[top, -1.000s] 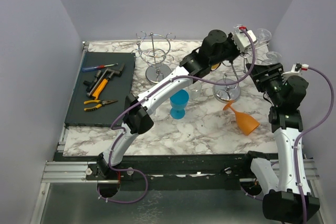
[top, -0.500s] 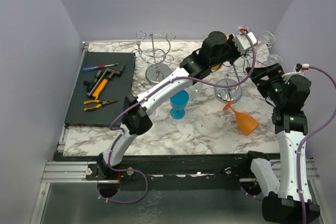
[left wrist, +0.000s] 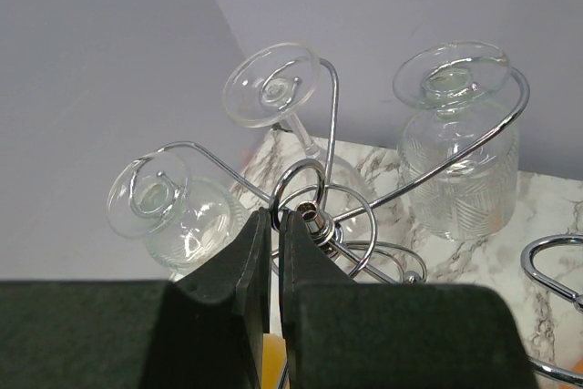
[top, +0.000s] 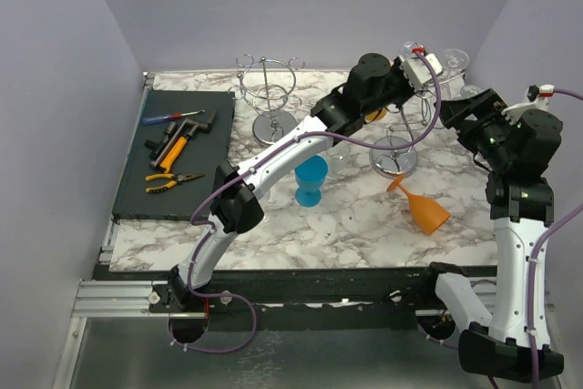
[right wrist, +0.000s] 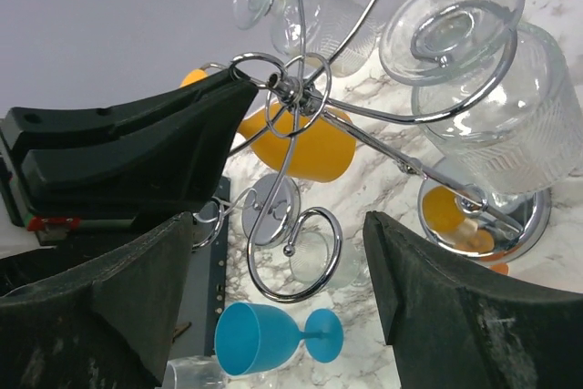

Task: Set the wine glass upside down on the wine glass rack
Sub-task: Adjust the wine rack at the center of the board.

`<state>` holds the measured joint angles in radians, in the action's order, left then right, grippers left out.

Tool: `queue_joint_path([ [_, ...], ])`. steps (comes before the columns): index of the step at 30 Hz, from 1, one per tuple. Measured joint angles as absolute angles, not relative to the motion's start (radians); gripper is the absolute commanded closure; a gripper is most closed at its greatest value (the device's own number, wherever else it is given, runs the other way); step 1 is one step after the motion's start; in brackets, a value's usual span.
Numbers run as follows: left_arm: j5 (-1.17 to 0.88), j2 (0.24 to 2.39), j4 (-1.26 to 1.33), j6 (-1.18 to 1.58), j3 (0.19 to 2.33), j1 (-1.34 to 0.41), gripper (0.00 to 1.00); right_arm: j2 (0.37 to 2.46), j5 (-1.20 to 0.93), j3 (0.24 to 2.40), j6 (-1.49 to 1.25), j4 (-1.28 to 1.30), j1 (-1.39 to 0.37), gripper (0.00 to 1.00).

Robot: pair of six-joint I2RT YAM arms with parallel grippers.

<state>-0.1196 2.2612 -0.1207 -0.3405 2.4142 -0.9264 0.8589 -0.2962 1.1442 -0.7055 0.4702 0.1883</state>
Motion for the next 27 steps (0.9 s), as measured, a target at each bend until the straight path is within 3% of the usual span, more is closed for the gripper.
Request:
queue_joint_path([
  [11,-0.110,2.260,-0.121,-0.318,2.415,-0.926,0.67,0.851,-0.298,1.221,-0.663,0.530,0.184,0.30],
  [21,-0.107,2.228,-0.113,-0.255,2.421,-0.926,0.53,0.829,-0.297,1.229,-0.646,0.567,0.184,0.29],
  [23,-0.107,2.217,-0.113,-0.236,2.421,-0.925,0.46,0.822,-0.297,1.229,-0.636,0.575,0.184,0.28],
  [26,-0.107,2.184,-0.115,-0.214,2.421,-0.924,0.19,0.818,-0.297,1.245,-0.611,0.588,0.184,0.22],
  [27,-0.107,2.176,-0.121,-0.207,2.420,-0.924,0.15,0.818,-0.298,1.254,-0.599,0.592,0.184,0.21],
])
